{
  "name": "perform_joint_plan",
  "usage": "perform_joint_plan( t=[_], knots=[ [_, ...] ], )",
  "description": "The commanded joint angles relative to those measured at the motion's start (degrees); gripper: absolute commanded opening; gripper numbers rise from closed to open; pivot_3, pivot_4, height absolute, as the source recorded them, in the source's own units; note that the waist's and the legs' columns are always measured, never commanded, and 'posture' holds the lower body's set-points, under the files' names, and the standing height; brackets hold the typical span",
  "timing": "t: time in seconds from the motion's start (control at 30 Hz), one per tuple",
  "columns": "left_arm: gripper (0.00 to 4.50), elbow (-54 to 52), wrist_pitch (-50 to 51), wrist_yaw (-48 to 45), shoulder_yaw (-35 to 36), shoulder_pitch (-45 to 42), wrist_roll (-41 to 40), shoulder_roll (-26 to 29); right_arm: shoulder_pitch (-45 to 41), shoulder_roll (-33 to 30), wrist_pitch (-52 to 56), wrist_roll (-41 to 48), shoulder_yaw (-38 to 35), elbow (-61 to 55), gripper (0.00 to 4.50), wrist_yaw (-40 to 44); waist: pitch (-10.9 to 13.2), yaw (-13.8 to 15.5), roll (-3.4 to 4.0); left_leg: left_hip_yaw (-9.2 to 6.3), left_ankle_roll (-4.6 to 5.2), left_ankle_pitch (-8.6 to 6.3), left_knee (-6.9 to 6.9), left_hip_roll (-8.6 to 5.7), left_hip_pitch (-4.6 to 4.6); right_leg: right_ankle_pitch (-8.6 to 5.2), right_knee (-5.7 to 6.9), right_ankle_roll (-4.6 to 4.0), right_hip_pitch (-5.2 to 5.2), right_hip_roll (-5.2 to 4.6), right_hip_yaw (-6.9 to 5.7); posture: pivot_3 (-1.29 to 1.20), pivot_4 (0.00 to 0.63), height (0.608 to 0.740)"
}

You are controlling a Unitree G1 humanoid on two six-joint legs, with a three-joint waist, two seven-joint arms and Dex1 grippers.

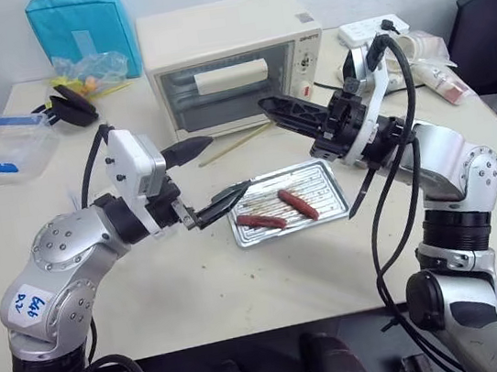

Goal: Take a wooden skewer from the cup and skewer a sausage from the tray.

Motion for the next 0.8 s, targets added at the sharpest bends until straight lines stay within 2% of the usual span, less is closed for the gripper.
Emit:
perform_joint_plan(
  t=[0.03, 0.07, 0.17, 0.33, 0.8],
  knots=[
    [4.50, -0.2, -1.0, -0.9, 1.8, -1.2, -1.6, 0.4, -0.2, -1.6, 0.6, 1.4, -0.7, -1.2, 0.02, 1.2, 0.0, 0.0, 0.00, 0.00, 0.01, -0.01, 0.00, 0.00, 0.00, 0.00, -0.01, 0.00, 0.00, -0.01, 0.00, 0.00, 0.150, 0.740],
    [4.50, 0.2, -1.1, -1.5, 2.2, -1.2, -2.1, 0.6, -0.1, -2.1, 1.2, 1.4, -0.6, -0.8, 0.02, 2.1, 0.0, 0.0, 0.00, 0.00, 0.03, -0.02, 0.00, 0.00, 0.00, 0.00, -0.02, 0.00, 0.00, -0.01, 0.00, 0.00, 0.150, 0.740],
    [3.95, 0.7, -1.1, -2.7, 2.7, -1.1, -3.0, 1.1, 0.0, -3.3, 2.2, 1.4, -0.5, 0.1, 0.00, 3.8, 0.0, 0.0, 0.00, 0.01, 0.04, -0.02, -0.03, 0.00, 0.00, 0.00, -0.05, 0.00, 0.00, 0.00, 0.00, 0.00, 0.150, 0.740],
    [2.47, 1.0, 0.3, -5.4, 2.9, -0.8, -4.9, 2.5, 0.0, -5.0, 4.0, 1.4, 0.0, 2.0, 0.00, 6.0, 0.0, -0.1, 0.00, 0.02, 0.04, -0.02, -0.03, 0.01, 0.00, 0.00, -0.05, 0.00, 0.00, 0.01, 0.00, 0.00, 0.150, 0.740],
    [2.47, 2.7, -1.0, -8.9, 0.4, -1.6, -4.0, 2.6, -1.9, -6.3, 7.0, 1.4, 0.4, 3.9, 0.00, 12.7, 0.0, -0.1, 0.00, 0.02, 0.07, -0.04, -0.05, 0.00, -0.01, 0.00, -0.10, 0.00, 0.00, 0.00, 0.00, 0.00, 0.150, 0.740]
  ],
)
